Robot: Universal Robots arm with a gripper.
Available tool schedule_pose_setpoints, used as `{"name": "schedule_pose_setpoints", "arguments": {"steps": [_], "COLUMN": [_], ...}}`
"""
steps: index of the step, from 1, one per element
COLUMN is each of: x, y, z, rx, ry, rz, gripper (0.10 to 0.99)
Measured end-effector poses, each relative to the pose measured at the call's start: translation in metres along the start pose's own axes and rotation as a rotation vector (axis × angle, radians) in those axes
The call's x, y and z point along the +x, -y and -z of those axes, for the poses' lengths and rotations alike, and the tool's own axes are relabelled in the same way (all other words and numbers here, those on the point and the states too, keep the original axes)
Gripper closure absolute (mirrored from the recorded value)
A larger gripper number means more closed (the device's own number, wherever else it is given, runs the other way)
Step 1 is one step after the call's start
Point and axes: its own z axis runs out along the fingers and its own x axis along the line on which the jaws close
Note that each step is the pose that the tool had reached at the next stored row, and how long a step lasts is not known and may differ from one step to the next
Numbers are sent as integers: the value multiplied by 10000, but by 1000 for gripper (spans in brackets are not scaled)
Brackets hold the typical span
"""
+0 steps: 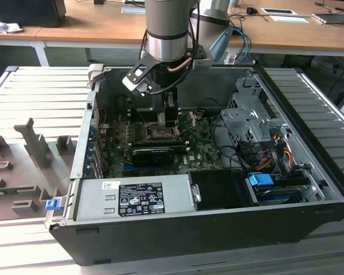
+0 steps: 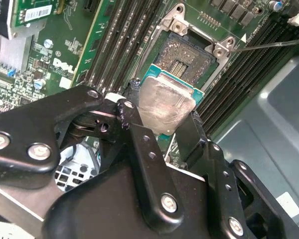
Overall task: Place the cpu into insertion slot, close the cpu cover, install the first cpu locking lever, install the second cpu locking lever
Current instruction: 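Place the cpu into insertion slot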
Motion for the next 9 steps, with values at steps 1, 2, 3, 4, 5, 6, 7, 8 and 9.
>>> {"name": "schedule_pose_setpoints", "arguments": {"steps": [1, 2, 3, 4, 5, 6, 7, 8, 9], "x": [1, 1, -1, 0, 0, -1, -1, -1, -2], "y": [1, 5, 27, 29, 29, 31, 32, 34, 39], "z": [-4, -10, -15, -23, -27, -39, -46, -57, -71], "rx": [2, 0, -42, -59, -60, -61, -62, -71, -76], "ry": [7, 6, 7, 1, 0, -19, -28, -42, -57], "rz": [7, 16, 28, 48, 65, 99, 142, 164, 162], "gripper": [553, 553, 553, 553, 553, 553, 553, 553, 553]}}
